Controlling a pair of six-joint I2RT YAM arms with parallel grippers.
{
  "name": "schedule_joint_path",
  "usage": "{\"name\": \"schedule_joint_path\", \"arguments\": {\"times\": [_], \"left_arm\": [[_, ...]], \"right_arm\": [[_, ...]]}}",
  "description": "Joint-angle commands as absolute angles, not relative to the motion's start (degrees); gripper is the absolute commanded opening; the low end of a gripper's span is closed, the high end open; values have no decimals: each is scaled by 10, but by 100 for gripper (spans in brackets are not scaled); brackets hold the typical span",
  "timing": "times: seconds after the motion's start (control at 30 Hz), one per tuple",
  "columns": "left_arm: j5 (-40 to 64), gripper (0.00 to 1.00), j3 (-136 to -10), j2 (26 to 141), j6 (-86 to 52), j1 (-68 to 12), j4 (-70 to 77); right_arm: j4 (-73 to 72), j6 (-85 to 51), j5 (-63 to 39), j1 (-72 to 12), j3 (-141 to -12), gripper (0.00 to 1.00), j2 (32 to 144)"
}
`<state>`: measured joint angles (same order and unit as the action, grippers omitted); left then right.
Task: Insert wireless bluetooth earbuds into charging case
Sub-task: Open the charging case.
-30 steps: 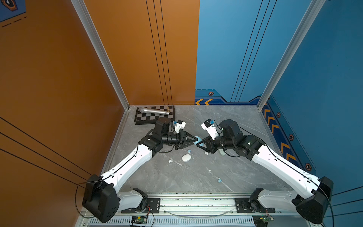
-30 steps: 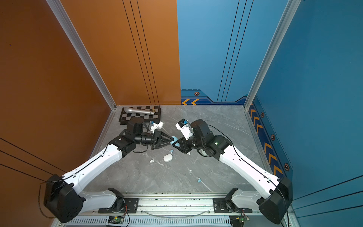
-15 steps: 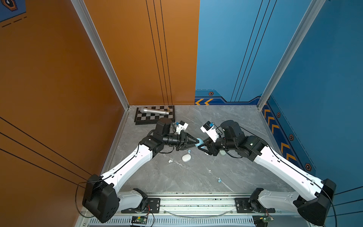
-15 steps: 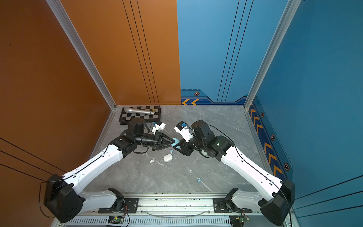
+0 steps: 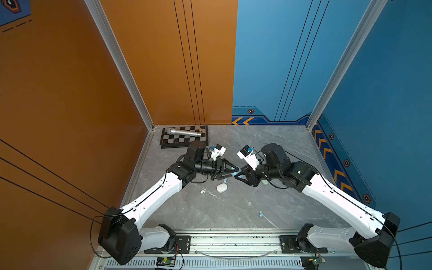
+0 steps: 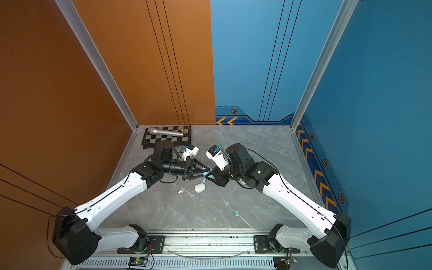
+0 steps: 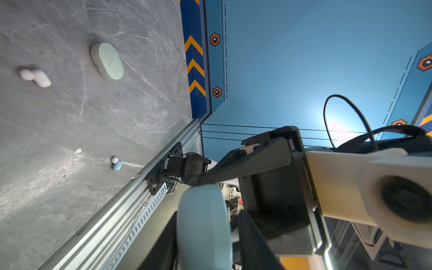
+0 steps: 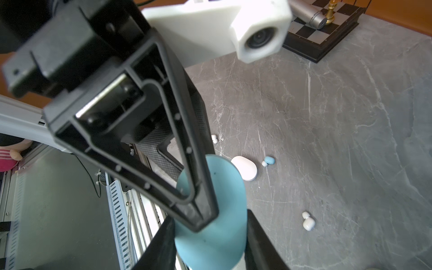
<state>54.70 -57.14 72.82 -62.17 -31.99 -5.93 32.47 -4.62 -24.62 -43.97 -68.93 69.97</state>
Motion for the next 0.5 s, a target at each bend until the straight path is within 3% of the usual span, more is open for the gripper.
{"name": "schedule_joint_path", "arguments": {"times": [0.0,0.13,0.3,0.4,0.47], "left_arm": [[542,58,-575,709,-567,-328,-12],[491,67,-540,664,-525,-318,45],[442,66,-489,588,-412,-308,73],[450,67,-459,541,-305,-314,78],[480,74,-444,512,-223,-321,70]], "right_arm": [[307,-46,-277,-437,-702,21,689],[326,-48,-300,-421,-701,21,678],[359,-40,-344,-406,-700,21,672],[370,-25,-386,-384,-698,19,670],[376,-14,-402,-383,-699,16,669]]}}
